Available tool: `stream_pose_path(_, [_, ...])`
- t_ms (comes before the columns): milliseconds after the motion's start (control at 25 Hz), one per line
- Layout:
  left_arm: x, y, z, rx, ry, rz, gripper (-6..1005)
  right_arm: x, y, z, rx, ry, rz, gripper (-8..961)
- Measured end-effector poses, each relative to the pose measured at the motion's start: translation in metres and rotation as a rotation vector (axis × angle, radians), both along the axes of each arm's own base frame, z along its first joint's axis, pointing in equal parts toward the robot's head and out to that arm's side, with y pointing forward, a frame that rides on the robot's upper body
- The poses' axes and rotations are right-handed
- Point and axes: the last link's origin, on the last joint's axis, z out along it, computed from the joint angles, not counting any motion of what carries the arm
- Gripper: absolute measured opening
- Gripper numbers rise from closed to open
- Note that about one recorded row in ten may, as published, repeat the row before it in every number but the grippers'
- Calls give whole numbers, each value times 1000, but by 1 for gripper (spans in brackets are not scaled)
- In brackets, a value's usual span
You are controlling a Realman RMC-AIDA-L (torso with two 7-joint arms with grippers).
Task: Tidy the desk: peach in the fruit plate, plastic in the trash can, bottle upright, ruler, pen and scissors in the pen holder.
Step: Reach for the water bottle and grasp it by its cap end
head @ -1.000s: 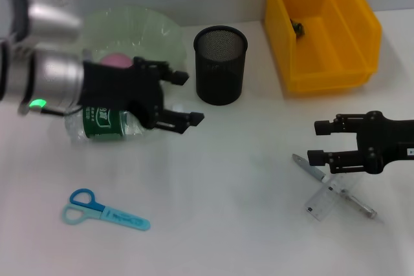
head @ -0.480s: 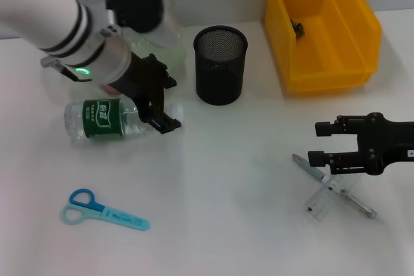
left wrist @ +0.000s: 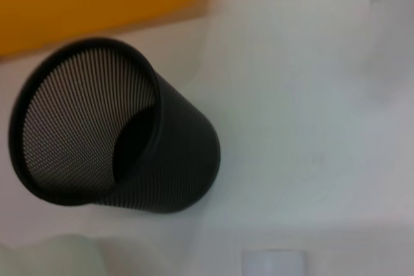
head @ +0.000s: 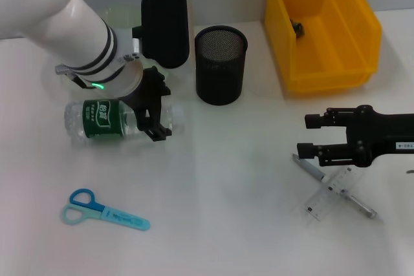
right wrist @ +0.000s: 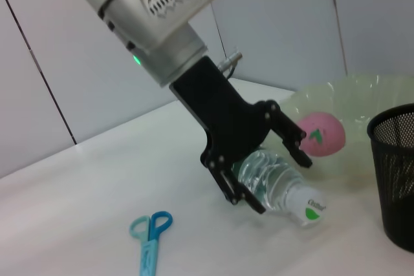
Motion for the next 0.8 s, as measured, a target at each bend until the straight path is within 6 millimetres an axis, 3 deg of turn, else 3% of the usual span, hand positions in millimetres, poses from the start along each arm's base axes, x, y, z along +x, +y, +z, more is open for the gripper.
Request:
stream_pose_path(160, [-8,1,-5,11,10,-8,813,-5,2,-4,-4,5,10,741])
stream_pose_path(800, [-7,-2,-13,1,1,-33,812,-9,6,-13,-20,-15,20,741])
